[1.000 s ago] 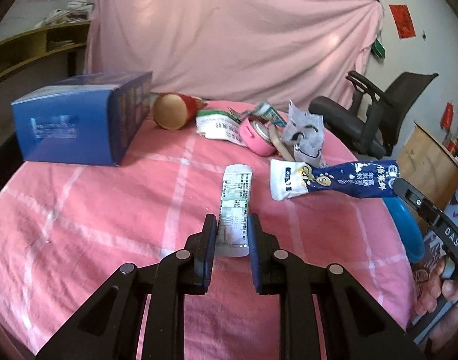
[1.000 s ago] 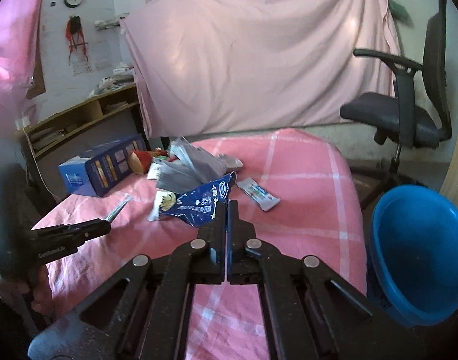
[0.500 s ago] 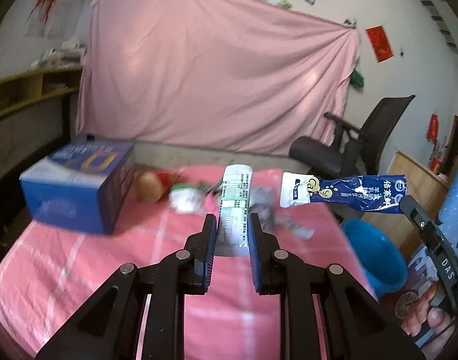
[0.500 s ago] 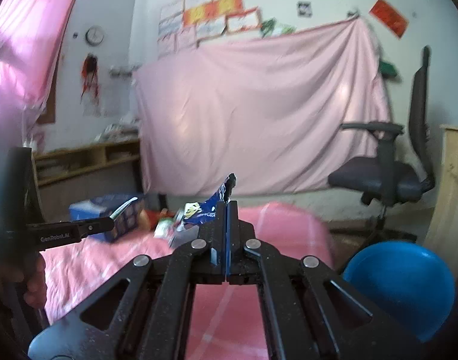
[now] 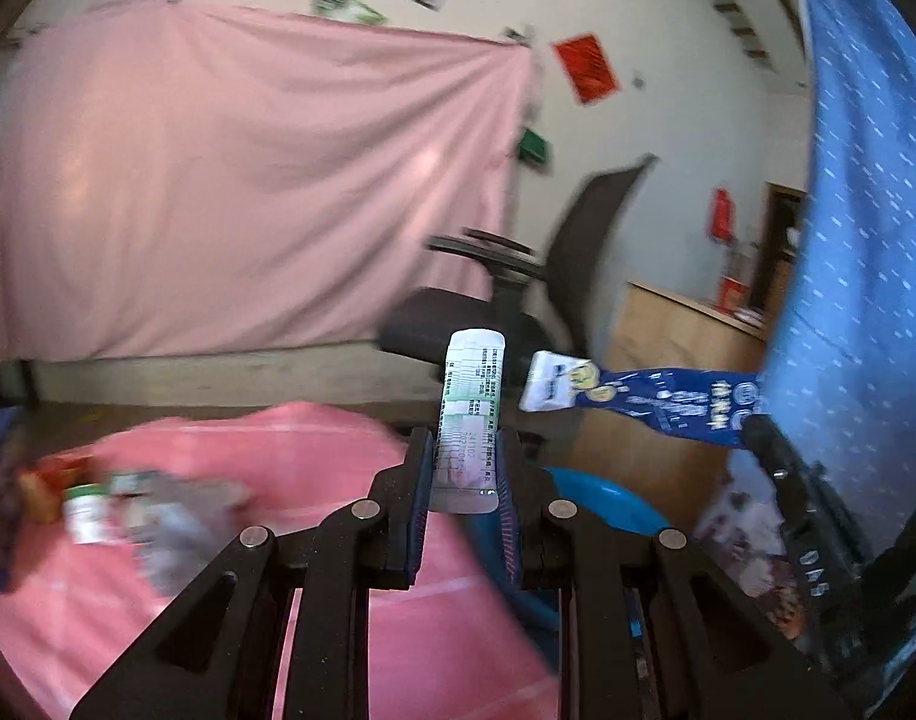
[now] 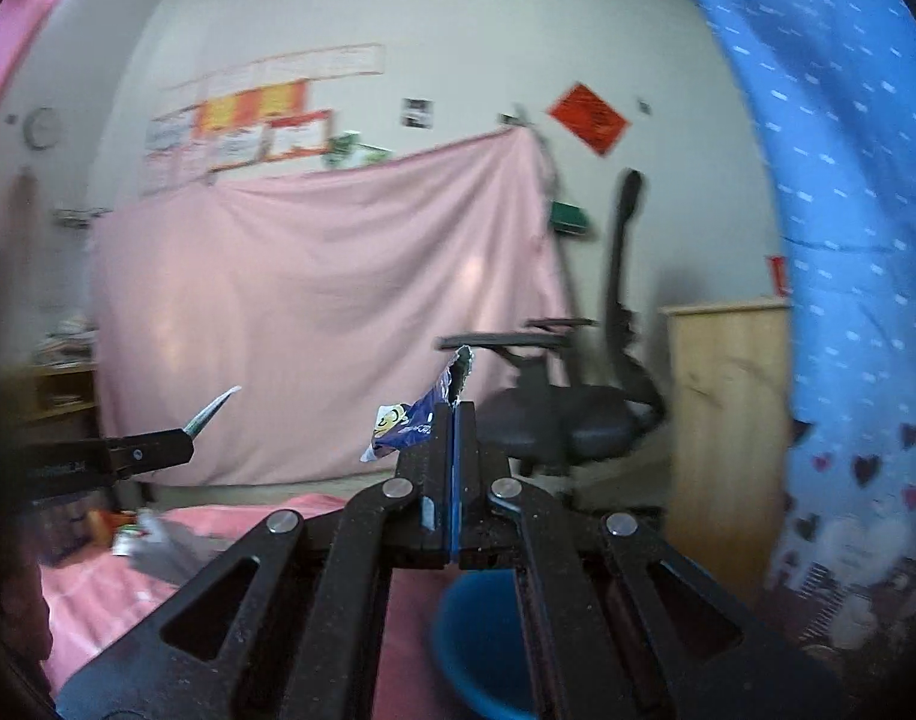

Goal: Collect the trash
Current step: 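Carry white packet in left tool while right carries blue wrapper to the blue basin, then open both tools over the blue basin to drop the items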

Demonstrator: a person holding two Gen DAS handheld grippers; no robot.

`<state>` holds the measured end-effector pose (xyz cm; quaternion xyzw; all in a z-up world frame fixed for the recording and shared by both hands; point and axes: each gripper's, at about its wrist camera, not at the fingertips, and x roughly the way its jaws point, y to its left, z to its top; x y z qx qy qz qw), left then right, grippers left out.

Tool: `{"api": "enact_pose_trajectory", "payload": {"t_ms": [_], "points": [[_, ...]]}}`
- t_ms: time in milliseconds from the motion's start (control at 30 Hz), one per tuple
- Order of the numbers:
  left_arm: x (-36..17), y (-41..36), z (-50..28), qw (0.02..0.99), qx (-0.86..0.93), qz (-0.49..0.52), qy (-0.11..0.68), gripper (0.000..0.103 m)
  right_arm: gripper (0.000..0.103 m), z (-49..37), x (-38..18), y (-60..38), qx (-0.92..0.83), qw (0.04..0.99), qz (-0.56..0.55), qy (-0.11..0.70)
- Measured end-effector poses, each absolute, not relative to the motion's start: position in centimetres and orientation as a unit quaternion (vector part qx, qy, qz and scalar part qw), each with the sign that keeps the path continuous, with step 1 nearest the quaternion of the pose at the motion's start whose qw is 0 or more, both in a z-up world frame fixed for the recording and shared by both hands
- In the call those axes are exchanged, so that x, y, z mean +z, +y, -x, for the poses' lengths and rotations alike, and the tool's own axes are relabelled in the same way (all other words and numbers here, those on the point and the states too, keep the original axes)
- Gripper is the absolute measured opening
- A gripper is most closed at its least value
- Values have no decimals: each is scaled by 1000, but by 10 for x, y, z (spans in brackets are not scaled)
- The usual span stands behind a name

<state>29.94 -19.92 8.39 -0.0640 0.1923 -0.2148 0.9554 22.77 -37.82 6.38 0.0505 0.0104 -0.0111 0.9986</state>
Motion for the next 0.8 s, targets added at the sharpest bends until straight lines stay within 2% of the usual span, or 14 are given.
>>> {"api": "enact_pose_trajectory", "payload": {"t_ms": [400,567,667,800], "points": [[28,-317,-381,893,-313,27,323,17,24,-275,16,-461,-62,979,-132,140],[7,-334,-411,869,-311,38,382,18,25,-292,-3,-478,-61,967,-155,193],[1,-336,-409,869,-302,32,391,19,26,-296,-12,-484,-64,961,-165,214],[-6,-338,-410,870,-298,28,392,29,26,-300,-16,-487,-61,957,-173,226]]}}
